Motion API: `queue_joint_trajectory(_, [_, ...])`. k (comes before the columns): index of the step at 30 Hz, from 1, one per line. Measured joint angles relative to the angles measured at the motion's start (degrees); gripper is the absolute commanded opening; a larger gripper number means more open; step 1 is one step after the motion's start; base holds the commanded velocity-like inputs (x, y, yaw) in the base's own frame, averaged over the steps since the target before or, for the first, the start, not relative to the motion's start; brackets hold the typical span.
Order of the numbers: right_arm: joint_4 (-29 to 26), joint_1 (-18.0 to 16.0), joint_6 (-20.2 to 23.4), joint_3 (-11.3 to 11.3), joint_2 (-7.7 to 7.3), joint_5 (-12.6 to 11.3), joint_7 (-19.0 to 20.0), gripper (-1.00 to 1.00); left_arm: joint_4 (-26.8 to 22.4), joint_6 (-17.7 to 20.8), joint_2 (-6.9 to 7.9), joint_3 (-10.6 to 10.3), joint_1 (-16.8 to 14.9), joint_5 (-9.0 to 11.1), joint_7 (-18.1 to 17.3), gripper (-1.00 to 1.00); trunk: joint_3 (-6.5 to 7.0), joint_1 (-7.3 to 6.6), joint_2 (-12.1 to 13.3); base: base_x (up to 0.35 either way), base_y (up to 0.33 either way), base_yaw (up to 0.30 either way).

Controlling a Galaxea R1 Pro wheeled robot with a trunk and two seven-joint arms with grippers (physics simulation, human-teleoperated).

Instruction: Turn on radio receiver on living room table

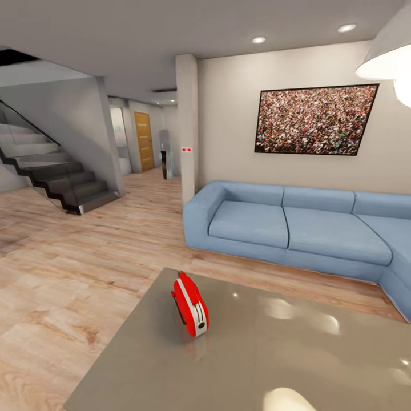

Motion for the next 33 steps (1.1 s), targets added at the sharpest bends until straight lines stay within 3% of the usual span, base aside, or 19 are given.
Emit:
queue_joint_trajectory(12, [0.0, -0.02, 0.0, 0.01, 0.0, 0.0, 0.0, 1.0, -0.01, -0.05, 0.0, -0.19, 0.0, 0.0, -0.01, 1.0, 0.0, 0.0, 0.0, 0.285, 0.206, 0.0])
queue_joint_trajectory(27, [0.0, -0.03, 0.0, 0.0, 0.0, 0.0, 0.0, 1.0, -0.07, -0.14, 0.0, 0.1, 0.0, 0.0, 0.04, 1.0, 0.0, 0.0, 0.0, 0.007, 0.004, -0.261])
queue_joint_trajectory(33, [0.0, -0.01, 0.0, -0.02, 0.0, 0.0, 0.0, 1.0, -0.07, -0.14, 0.0, 0.14, 0.0, 0.0, 0.07, 1.0, 0.0, 0.0, 0.0, 0.0, 0.0, -0.112])
